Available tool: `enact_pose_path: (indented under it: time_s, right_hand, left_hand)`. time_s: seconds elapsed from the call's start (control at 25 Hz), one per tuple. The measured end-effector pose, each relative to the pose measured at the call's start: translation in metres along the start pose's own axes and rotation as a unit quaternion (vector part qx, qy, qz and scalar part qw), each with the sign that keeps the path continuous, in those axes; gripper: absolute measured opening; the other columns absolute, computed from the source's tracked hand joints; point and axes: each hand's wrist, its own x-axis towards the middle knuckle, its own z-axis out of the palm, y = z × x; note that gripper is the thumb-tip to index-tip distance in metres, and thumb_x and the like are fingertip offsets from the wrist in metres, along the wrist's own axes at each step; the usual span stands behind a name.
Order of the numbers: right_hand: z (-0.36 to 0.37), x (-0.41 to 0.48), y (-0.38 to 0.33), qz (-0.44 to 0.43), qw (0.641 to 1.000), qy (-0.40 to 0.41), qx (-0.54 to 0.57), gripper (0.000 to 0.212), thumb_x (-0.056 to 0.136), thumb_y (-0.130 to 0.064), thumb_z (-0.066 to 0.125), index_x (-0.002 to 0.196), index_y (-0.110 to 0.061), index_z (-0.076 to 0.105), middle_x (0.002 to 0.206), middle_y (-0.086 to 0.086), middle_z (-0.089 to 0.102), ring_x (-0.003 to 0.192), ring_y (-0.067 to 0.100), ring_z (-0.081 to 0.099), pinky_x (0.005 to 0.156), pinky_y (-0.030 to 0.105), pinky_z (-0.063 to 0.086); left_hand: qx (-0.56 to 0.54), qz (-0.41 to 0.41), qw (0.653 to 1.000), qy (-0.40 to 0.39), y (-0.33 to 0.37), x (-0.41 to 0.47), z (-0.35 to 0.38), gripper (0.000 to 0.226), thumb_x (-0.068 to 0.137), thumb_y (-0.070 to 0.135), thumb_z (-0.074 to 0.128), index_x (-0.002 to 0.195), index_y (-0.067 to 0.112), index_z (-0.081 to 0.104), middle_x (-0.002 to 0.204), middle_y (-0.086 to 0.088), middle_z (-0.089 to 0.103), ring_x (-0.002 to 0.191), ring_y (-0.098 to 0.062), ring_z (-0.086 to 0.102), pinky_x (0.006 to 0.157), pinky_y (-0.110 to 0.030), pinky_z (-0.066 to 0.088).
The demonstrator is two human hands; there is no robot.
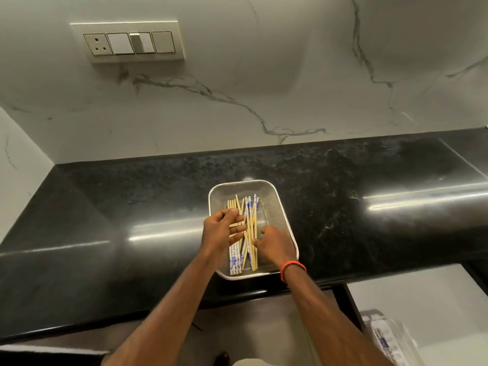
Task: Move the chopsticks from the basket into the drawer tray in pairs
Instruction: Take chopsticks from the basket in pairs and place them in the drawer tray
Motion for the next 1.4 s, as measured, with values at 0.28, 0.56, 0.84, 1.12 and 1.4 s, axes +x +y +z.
enact_pose_path:
  time_s: [0.28, 0.56, 0.84, 1.12, 1.4]
  right_hand:
    - [0.022, 0.006, -0.011, 0.012, 0.998, 0.028, 0.062, 0.027, 0.089, -0.020, 0.071, 0.115, -0.024, 0.065, 0.090, -0.004, 0.072, 0.086, 0.013, 0.070, 0.084, 0.039, 0.059]
    - [0.015, -0.001, -0.015, 0.055, 0.990, 0.031, 0.123, 0.034, 0.090, -0.015, 0.069, 0.124, -0.020, 0.062, 0.088, -0.004, 0.073, 0.072, 0.003, 0.068, 0.061, 0.014, 0.050]
    - [-0.010, -0.011, -0.028, 0.095, 0.910, 0.104, 0.389, 0.015, 0.083, -0.009, 0.073, 0.097, -0.014, 0.076, 0.078, 0.000, 0.076, 0.064, 0.005, 0.071, 0.056, 0.015, 0.052]
    - [-0.007, -0.017, -0.034, 0.012, 0.926, 0.020, 0.376, 0.013, 0.082, -0.017, 0.077, 0.094, -0.020, 0.074, 0.069, -0.003, 0.070, 0.061, 0.004, 0.068, 0.058, 0.019, 0.054]
    - [0.009, 0.005, -0.021, 0.069, 0.986, 0.015, 0.154, 0.016, 0.091, -0.028, 0.069, 0.106, -0.025, 0.064, 0.085, -0.009, 0.067, 0.072, 0.000, 0.062, 0.061, 0.013, 0.047]
  left_hand:
    - [0.009, -0.037, 0.999, -0.039, -0.004, 0.022, -0.019, 0.016, 0.099, 0.024, 0.064, 0.106, 0.011, 0.070, 0.096, -0.007, 0.076, 0.080, -0.021, 0.071, 0.067, -0.030, 0.061]
    - [0.015, -0.049, 0.997, -0.056, -0.006, 0.030, -0.022, 0.018, 0.098, 0.027, 0.064, 0.107, 0.012, 0.070, 0.102, -0.009, 0.076, 0.085, -0.023, 0.072, 0.069, -0.033, 0.060]
    - [0.042, -0.036, 0.996, -0.075, 0.005, 0.043, -0.023, 0.015, 0.099, 0.026, 0.064, 0.107, 0.015, 0.070, 0.107, -0.006, 0.073, 0.084, -0.021, 0.074, 0.066, -0.035, 0.061]
    - [0.075, -0.021, 0.990, -0.116, 0.006, 0.048, -0.014, 0.023, 0.098, 0.025, 0.066, 0.109, 0.005, 0.069, 0.098, -0.013, 0.075, 0.075, -0.022, 0.077, 0.059, -0.037, 0.061]
    - [0.039, -0.026, 0.997, -0.067, 0.015, 0.053, -0.031, 0.015, 0.099, 0.020, 0.063, 0.104, 0.007, 0.070, 0.086, -0.010, 0.075, 0.072, -0.024, 0.074, 0.058, -0.037, 0.061]
